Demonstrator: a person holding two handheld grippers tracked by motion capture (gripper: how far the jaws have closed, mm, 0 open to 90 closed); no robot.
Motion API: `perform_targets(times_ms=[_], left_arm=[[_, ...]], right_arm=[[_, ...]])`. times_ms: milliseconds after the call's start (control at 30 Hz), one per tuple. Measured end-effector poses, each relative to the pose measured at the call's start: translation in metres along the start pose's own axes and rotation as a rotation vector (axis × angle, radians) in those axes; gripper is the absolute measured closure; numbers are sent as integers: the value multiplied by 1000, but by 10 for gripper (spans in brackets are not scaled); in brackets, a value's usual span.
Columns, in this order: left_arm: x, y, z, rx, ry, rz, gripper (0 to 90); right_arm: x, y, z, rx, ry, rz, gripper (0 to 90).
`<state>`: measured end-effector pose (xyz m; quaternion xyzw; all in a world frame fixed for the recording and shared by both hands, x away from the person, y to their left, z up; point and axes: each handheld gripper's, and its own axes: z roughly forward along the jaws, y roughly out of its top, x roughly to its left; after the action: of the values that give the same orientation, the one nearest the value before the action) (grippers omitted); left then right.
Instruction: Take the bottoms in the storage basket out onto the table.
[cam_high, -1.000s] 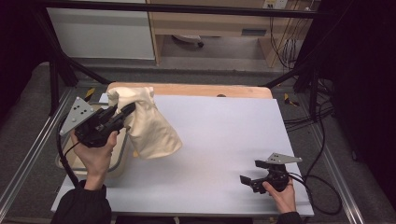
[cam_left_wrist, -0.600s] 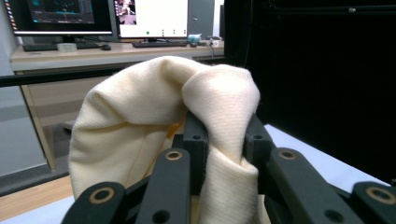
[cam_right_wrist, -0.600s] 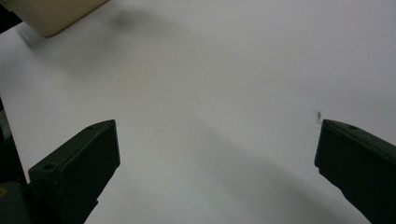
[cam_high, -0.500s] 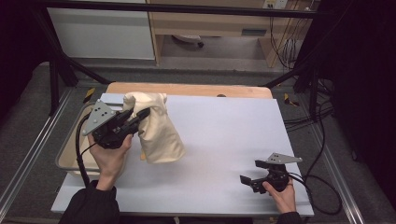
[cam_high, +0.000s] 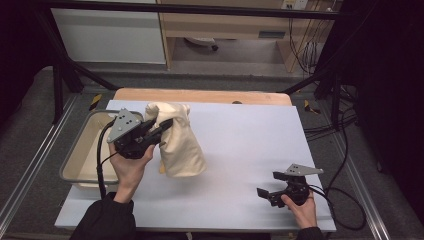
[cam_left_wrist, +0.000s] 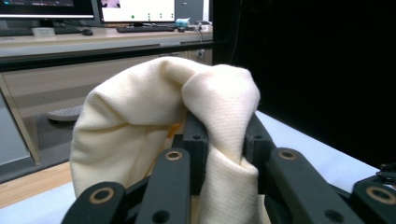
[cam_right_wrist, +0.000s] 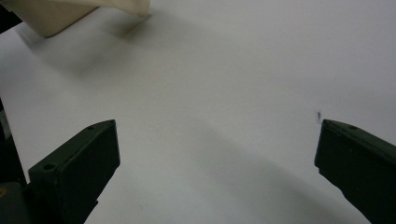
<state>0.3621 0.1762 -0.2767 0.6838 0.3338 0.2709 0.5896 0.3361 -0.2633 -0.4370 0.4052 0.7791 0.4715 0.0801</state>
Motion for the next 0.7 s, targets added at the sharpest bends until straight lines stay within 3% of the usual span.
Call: perform_targets(times_ms=[700], left_arm=[[-25, -11, 36, 68, -45, 24, 757]], right_arm=[[0, 0, 0, -1, -1, -1, 5]])
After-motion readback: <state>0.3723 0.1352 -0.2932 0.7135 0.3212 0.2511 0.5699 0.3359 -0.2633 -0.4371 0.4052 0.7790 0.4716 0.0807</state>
